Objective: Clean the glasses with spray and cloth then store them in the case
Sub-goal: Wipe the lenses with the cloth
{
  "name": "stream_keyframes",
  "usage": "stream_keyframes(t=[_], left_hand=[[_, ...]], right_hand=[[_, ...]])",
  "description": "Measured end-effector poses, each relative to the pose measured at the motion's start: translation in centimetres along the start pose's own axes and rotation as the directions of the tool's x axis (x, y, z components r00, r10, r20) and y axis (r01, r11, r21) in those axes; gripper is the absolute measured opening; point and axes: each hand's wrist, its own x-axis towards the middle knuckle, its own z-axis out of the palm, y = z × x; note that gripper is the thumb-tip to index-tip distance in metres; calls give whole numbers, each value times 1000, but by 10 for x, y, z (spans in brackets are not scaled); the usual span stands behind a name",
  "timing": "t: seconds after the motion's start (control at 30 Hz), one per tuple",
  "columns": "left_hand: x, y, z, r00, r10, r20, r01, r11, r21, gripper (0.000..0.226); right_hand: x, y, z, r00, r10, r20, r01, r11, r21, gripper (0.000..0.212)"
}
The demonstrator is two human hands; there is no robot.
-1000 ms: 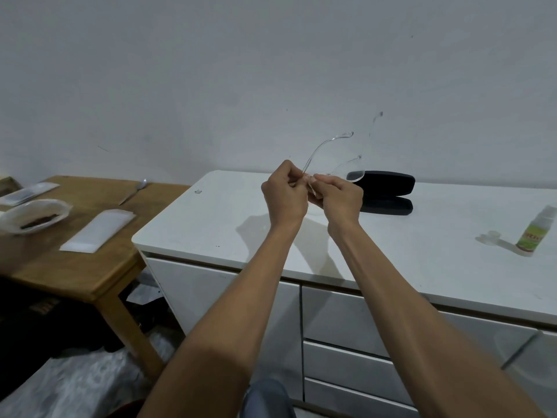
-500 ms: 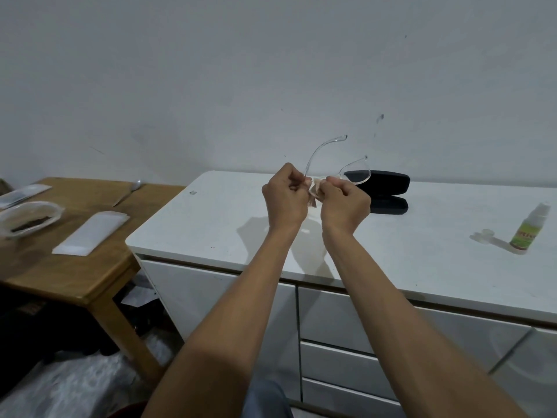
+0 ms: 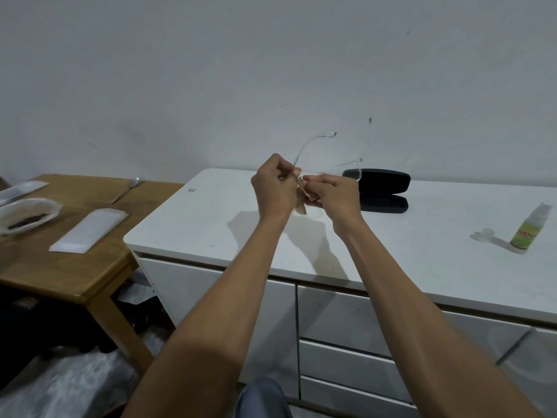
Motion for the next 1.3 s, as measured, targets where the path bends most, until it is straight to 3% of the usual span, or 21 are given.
stream_keyframes(t=[0.07,0.2,0.33,0.47,0.57,0.73,0.93,1.03,1.2,1.3], left_hand=[[2,-3,-1,1000,15,23,-16,999,28,25],[-1,-10,0,999,32,15,-33,998,60,37],[-16,-7,8,995,91,42,-93,993,74,24],[-26,-3,16,995,99,34,-101,994,51,19],[-28,-4,21,995,96,21,-97,994,47,20],[-16,-4,17,995,100,10,-101,994,35,20],[6,-7,6,999,49,14,-49,998,37,18],[11,-12,2,999,36,36,-38,998,54,21],[10,-16,5,999,48,25,-49,997,58,23],[10,-18,4,999,42,-29,-40,997,64,25]], right_hand=[[-3,0,-3,1000,6,-31,-7,999,-31,9],[-6,6,2,968,-56,-247,44,998,-52,18],[-4,16,17,888,-48,-457,61,998,15,19],[4,23,23,841,-13,-540,79,992,99,14],[7,19,20,870,-12,-492,87,988,131,16],[15,8,10,974,30,-223,6,987,159,13],[13,-3,-2,994,103,26,-105,987,120,8],[11,1,-2,994,105,1,-105,992,76,13],[7,9,11,955,31,-294,-26,999,21,13],[4,9,20,950,-41,-308,34,999,-29,12]])
